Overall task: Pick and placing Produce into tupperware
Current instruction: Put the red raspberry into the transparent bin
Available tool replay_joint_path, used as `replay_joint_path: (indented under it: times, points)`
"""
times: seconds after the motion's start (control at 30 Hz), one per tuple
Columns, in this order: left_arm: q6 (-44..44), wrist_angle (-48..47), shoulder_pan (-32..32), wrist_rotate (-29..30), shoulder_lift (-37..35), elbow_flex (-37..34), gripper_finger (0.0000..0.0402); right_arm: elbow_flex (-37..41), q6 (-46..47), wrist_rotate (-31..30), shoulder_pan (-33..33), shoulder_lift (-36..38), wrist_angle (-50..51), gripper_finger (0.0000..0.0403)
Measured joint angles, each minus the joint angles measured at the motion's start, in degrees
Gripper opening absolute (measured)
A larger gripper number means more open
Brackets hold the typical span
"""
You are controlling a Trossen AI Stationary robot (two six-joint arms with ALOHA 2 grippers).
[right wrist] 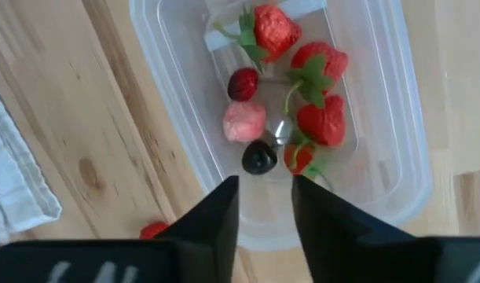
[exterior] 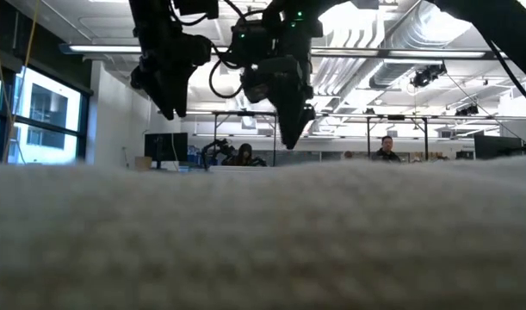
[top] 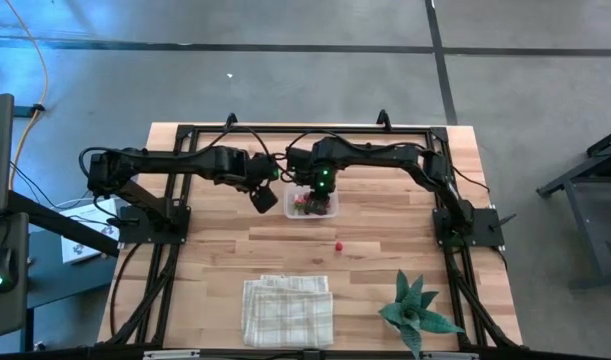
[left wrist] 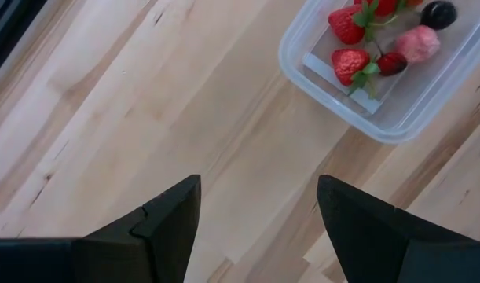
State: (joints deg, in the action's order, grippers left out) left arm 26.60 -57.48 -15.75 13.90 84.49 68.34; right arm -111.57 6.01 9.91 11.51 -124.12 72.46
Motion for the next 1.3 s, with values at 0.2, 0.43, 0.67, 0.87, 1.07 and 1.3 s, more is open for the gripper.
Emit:
replay_joint_path:
  times: [0.2,0.43,0.67,0.87,1.07,1.3]
  points:
    - [0.05,-3.92,0.0,1.82,-1.49,-0.01,0.0244,-0.02,4.79,-3.27,-1.7,4.52,6.96,0.0146]
    - [-2.34,-4.8,-0.03,2.84,-3.11,-0.02,0.0244,-0.04,20.64,-8.64,-8.52,8.57,10.55,0.017]
    - [-7.63,-5.5,-1.8,3.66,-4.04,-0.02,0.0244,-0.04,39.5,-11.74,-18.03,8.86,11.17,0.0177]
    - [-10.94,-5.84,-4.87,1.72,-5.12,-0.04,0.0244,-0.04,56.25,-13.29,-24.0,8.86,10.86,0.0177]
    - [-11.87,-6.44,-6.5,1.63,-5.8,-0.04,0.0244,-0.04,64.58,-15.73,-28.08,6.46,10.82,0.0177]
    - [-11.84,-9.5,-6.36,1.72,-6.08,-0.04,0.0244,2.49,66.97,-16.72,-30.81,2.83,11.53,0.0177]
